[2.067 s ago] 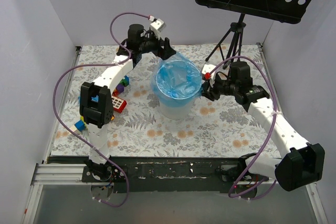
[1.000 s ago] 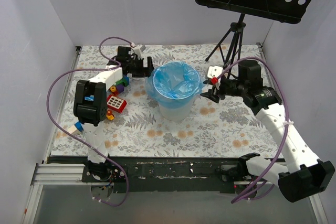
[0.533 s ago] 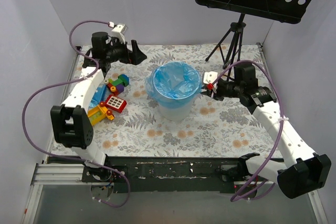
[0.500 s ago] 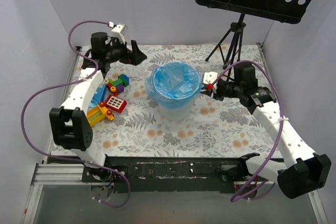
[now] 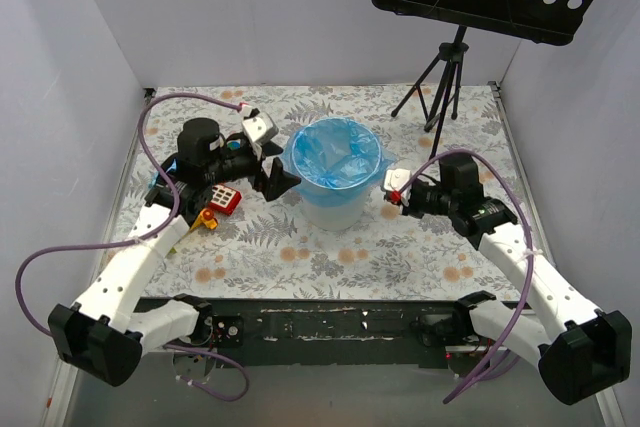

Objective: Put the trash bags into the trash bin
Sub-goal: Place the trash bag in the trash bin.

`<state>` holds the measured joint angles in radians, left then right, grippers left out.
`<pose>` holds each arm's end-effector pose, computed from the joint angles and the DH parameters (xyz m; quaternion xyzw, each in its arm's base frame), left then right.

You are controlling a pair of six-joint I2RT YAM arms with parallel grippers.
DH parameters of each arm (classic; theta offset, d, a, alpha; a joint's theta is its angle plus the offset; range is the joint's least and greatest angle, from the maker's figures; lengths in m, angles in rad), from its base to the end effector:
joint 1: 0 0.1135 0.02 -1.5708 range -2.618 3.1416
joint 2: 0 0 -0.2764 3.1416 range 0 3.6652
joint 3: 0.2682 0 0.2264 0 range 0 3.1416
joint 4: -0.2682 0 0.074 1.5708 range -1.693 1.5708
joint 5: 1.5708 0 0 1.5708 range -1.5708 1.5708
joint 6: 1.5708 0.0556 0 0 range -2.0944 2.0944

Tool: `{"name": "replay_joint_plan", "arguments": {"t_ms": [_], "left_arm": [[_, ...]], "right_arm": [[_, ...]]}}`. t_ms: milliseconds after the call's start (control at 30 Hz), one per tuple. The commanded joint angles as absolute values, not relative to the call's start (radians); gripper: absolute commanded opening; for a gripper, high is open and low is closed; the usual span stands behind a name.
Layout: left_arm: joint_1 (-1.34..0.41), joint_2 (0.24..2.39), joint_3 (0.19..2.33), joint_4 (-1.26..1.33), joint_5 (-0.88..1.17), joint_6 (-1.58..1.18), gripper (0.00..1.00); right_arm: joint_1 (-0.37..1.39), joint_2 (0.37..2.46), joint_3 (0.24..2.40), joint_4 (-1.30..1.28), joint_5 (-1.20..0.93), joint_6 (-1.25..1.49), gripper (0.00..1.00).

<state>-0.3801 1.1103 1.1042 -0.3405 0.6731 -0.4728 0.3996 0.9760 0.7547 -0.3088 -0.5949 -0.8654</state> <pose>0.1973 -0.1162 0.3799 0.1538 0.7805 -0.4704 0.3820 0.1674 0.1045 0.2923 -0.6079 0.5829 0.1377 0.5212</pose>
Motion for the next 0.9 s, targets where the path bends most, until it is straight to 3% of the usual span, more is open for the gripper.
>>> {"name": "replay_joint_plan", "arguments": {"t_ms": [0, 33, 133, 200, 433, 700, 767, 867], "left_arm": [[-0.399, 1.055, 1.045, -0.419, 0.650, -0.380, 0.83], [-0.405, 1.057, 1.046, -0.422, 0.655, -0.385, 0.82], [-0.436, 1.083, 1.063, -0.433, 0.667, -0.384, 0.78], [-0.451, 1.098, 1.065, -0.437, 0.676, -0.368, 0.76], [-0.515, 1.158, 1.055, -0.408, 0.632, -0.345, 0.74], [-0.557, 1.151, 0.996, -0.367, 0.557, -0.336, 0.70], [-0.560, 1.149, 0.974, -0.347, 0.537, -0.331, 0.69], [-0.561, 1.155, 0.948, -0.301, 0.503, -0.345, 0.63]], "right_arm": [[0.394, 0.957, 0.817, -0.198, -0.516, -0.735, 0.01], [0.388, 0.966, 0.868, -0.228, -0.525, -0.724, 0.04], [0.367, 1.009, 1.010, -0.386, -0.619, -0.735, 0.32], [0.347, 1.032, 1.069, -0.446, -0.652, -0.723, 0.40], [0.288, 1.133, 1.153, -0.528, -0.705, -0.796, 0.52], [0.287, 1.200, 1.121, -0.545, -0.824, -0.928, 0.49], [0.287, 1.204, 1.114, -0.523, -0.837, -0.933, 0.38], [0.287, 1.187, 1.092, -0.561, -0.847, -1.017, 0.10]]}}
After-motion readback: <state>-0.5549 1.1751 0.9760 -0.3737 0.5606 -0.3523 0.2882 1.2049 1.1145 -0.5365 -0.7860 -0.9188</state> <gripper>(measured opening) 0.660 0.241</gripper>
